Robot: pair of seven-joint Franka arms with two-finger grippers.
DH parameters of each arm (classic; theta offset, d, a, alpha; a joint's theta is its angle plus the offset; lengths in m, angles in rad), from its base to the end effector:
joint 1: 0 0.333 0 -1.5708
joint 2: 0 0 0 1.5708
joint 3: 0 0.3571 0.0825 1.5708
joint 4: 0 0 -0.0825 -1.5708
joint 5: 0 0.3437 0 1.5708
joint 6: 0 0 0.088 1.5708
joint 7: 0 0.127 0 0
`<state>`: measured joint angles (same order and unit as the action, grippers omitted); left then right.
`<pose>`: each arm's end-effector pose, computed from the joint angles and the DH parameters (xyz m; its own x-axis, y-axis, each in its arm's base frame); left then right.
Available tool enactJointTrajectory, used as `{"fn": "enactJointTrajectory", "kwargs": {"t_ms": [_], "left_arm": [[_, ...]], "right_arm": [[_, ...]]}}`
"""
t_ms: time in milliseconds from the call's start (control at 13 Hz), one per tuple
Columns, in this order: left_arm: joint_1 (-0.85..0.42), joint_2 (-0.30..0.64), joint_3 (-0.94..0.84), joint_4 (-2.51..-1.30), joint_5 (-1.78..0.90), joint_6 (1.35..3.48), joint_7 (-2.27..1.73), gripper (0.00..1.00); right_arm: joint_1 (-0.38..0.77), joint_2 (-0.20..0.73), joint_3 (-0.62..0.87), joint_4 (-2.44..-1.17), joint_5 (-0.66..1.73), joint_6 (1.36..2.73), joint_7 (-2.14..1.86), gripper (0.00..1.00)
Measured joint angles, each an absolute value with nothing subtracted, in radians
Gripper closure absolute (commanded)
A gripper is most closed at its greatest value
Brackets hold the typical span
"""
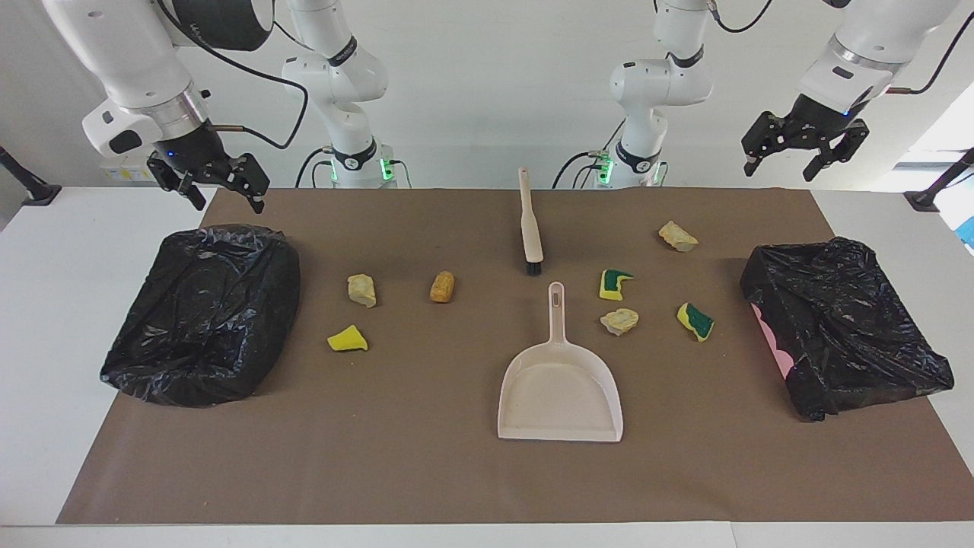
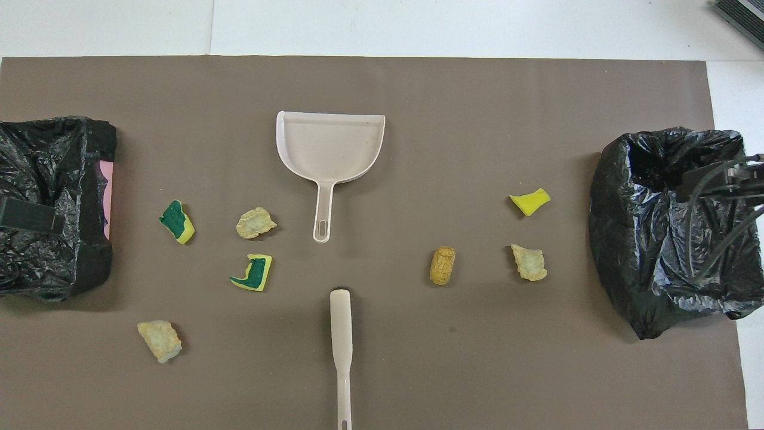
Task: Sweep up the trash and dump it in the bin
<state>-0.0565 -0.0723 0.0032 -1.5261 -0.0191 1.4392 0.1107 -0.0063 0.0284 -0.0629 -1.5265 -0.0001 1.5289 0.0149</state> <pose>0.4735 -0.0278 0.6889 0.9861 -0.1657 -0.0124 -0.1654 -0.9860 0.0207 0.5184 -0.0354 0.6464 0.9961 -0.0840 -0.0259 -0.0840 -0.9965 0.0023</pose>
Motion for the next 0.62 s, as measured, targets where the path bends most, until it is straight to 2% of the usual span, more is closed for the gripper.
{"fn": "enactJointTrajectory", "kwargs": {"t_ms": [385,616], "left_arm": [[-0.060,-0.083,-0.049,-1.548,-0.020,1.441,0.100,0.00],[-0.061,-0.127,-0.125,-1.649,-0.029,1.481,0.021,0.00]], "right_arm": [[-0.006,0.028,-0.063,-1.527,0.000,1.529,0.015,0.00],[-0.007,0.028,-0.064,-1.527,0.000,1.523,0.012,0.00]]}}
